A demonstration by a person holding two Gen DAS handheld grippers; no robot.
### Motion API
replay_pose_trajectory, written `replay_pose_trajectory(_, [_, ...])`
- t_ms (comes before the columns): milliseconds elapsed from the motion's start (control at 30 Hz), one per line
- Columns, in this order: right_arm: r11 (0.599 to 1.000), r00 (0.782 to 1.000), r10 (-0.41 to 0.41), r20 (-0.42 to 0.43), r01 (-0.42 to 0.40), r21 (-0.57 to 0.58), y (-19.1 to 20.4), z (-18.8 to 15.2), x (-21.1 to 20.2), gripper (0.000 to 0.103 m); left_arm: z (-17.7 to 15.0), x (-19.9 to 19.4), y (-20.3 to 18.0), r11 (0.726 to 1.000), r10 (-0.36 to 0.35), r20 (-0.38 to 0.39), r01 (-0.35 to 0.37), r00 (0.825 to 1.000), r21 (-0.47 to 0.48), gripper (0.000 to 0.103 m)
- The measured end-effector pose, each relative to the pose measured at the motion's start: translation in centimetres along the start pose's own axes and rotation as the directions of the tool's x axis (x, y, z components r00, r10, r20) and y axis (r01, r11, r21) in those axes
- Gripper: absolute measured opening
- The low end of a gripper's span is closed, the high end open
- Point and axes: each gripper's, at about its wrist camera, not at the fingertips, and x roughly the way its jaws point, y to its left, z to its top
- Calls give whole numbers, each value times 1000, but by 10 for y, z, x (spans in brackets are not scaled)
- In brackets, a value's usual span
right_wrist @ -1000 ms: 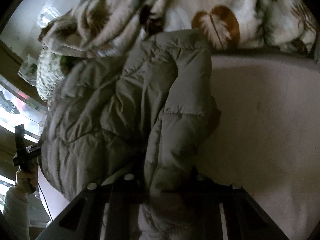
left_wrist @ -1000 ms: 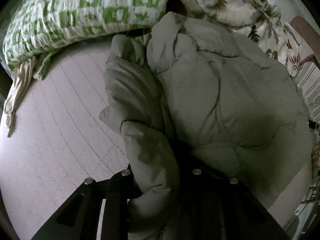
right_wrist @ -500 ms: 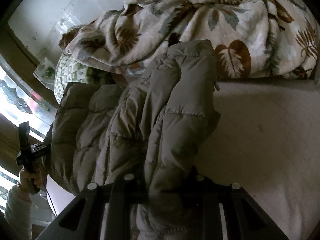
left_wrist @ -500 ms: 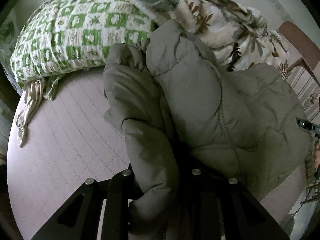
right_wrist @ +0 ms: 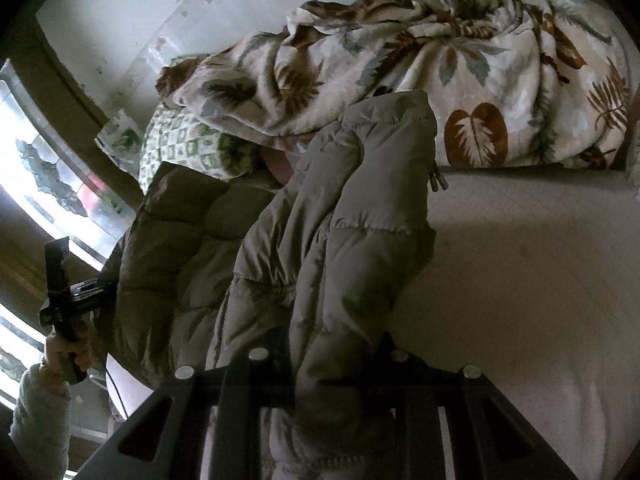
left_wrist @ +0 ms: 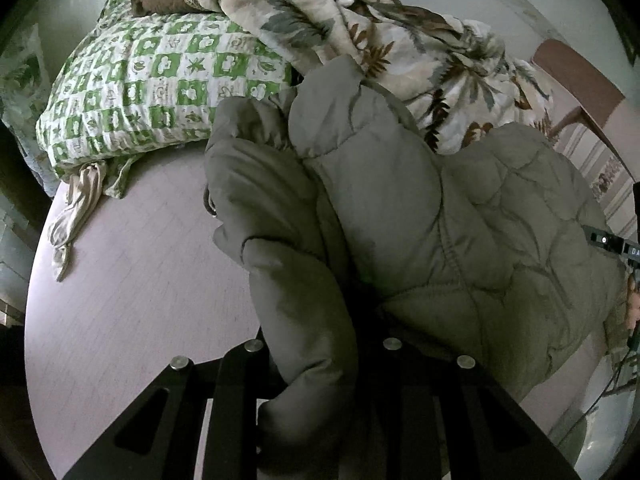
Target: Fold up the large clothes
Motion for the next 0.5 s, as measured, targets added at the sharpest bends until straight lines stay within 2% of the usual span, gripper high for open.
replay_pose_trajectory(267, [1000, 1000, 11, 1, -11, -16, 13, -38, -19, 26, -34, -24, -7, 1000, 7, 3, -7, 1000, 27, 25])
replay_pose_trajectory(500, [1000, 1000, 15, -10, -16, -22, 20, -71, -29, 25, -63, -32, -9, 999, 4, -28, -3, 1000, 38, 25])
